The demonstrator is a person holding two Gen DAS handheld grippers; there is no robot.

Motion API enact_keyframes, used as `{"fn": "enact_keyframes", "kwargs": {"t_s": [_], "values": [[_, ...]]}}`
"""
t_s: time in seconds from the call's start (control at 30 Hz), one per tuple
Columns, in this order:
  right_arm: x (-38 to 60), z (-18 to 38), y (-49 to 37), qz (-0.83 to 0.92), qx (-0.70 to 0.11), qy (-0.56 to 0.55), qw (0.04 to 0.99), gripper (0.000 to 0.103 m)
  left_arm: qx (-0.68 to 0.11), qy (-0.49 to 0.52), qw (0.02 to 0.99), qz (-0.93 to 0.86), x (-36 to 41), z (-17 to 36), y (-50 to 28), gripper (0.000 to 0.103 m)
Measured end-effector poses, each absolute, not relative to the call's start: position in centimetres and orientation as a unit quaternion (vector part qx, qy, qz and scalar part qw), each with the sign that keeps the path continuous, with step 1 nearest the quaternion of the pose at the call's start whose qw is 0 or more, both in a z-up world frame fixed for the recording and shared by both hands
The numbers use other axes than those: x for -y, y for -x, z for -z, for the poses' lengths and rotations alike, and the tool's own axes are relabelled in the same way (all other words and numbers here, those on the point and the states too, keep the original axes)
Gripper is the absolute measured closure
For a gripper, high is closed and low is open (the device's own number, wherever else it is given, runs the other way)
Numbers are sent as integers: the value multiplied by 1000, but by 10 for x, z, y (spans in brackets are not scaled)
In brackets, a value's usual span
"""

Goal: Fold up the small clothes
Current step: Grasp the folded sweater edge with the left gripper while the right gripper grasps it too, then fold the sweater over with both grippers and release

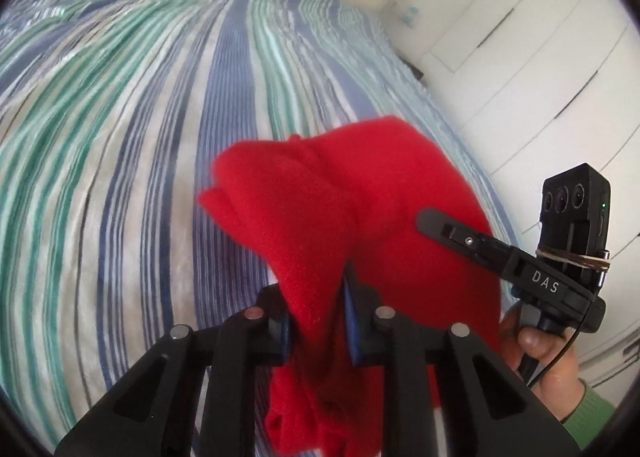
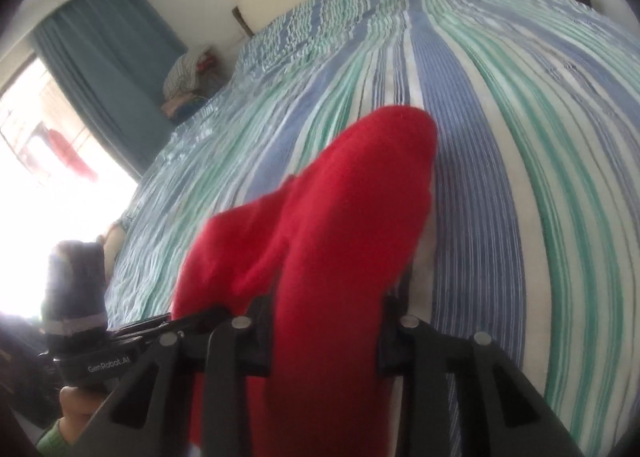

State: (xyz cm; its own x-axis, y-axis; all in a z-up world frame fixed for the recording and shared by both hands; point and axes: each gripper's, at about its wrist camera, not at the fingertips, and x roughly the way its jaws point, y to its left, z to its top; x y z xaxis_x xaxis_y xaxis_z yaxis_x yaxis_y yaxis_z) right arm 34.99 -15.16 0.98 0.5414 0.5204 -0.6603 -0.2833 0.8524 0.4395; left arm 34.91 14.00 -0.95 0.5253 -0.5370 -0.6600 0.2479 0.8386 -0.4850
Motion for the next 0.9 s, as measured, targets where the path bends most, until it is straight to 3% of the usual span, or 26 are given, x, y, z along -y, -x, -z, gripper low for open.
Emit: {"fn": "enact_keyframes", "kwargs": {"t_s": [0.23, 0.33, 0.37, 0.4, 0.47, 0.57, 0.63, 0.9], "values": [[137, -100, -335, -292, -336, -148, 883, 70, -371, 152, 884, 241, -165, -71, -327, 78], [126, -100, -344, -294, -352, -159, 874, 61, -395, 124, 894, 173, -169, -49, -331, 39], [124, -91, -348, -282, -371, -155, 871, 51, -395, 104, 902, 137, -170, -38, -326, 26], [125, -79, -345, -263, -391, -145, 870, 35, -391, 85, 910, 107, -172, -27, -316, 24], [135, -59, -333, -220, -410, -114, 878, 25, -384, 68, 918, 76, -179, -11, -292, 22], [155, -38, -294, -180, -418, -60, 888, 23, -364, 41, 929, 61, -177, -4, -241, 8], [168, -27, -265, -160, -427, -29, 890, 16, -339, -3, 940, 45, -162, -11, -210, 3], [183, -49, -157, -127, -414, 7, 901, 5, -347, -47, 936, -37, -124, -27, -149, 0]]}}
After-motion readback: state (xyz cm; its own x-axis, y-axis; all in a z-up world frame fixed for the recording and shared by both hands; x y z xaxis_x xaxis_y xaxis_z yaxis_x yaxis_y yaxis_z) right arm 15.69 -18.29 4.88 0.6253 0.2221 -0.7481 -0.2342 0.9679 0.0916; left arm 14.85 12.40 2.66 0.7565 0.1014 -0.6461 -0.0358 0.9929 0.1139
